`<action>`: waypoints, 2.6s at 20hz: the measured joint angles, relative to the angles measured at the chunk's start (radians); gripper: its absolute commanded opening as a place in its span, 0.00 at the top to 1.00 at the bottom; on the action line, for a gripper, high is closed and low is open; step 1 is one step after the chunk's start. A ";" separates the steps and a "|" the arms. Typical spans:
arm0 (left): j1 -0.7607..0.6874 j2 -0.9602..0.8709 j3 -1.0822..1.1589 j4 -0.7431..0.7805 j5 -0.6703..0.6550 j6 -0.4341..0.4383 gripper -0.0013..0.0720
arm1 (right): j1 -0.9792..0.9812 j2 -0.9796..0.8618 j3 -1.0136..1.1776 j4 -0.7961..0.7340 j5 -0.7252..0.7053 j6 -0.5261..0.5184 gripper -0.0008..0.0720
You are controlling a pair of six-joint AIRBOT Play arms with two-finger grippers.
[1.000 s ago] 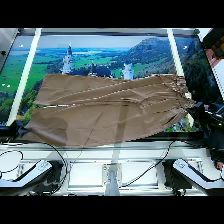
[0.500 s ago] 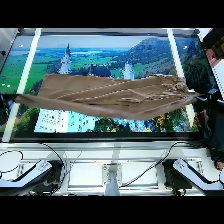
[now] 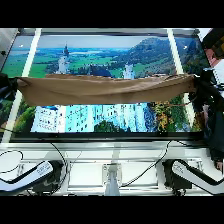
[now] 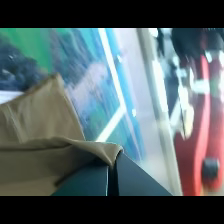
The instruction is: Fold the clothes and pants, and hang the long-sleeved shirts on hangers.
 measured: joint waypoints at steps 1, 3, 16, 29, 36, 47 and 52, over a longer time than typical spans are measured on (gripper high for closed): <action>-0.030 -0.020 0.000 -0.008 0.053 -0.018 0.95 | 0.023 -0.031 0.000 0.000 -0.042 0.044 0.94; -0.084 -0.067 0.000 -0.034 0.143 -0.029 0.95 | 0.058 -0.089 0.000 0.003 -0.098 0.127 0.94; -0.195 -0.246 0.052 -0.152 0.330 0.003 0.95 | 0.172 -0.298 0.173 -0.055 -0.286 0.286 0.94; -0.300 -0.317 0.174 -0.134 0.472 0.020 0.95 | 0.212 -0.367 0.258 -0.066 -0.354 0.290 0.94; -0.338 -0.398 0.231 -0.040 0.486 0.021 0.03 | 0.245 -0.412 0.275 -0.130 -0.415 0.287 0.05; -0.243 -0.283 0.238 0.467 0.325 0.014 0.35 | 0.245 -0.359 0.277 -0.340 -0.354 -0.008 0.05; -0.053 -0.323 0.286 0.526 -0.076 -0.024 0.19 | 0.234 -0.348 0.277 -0.356 -0.274 -0.085 0.05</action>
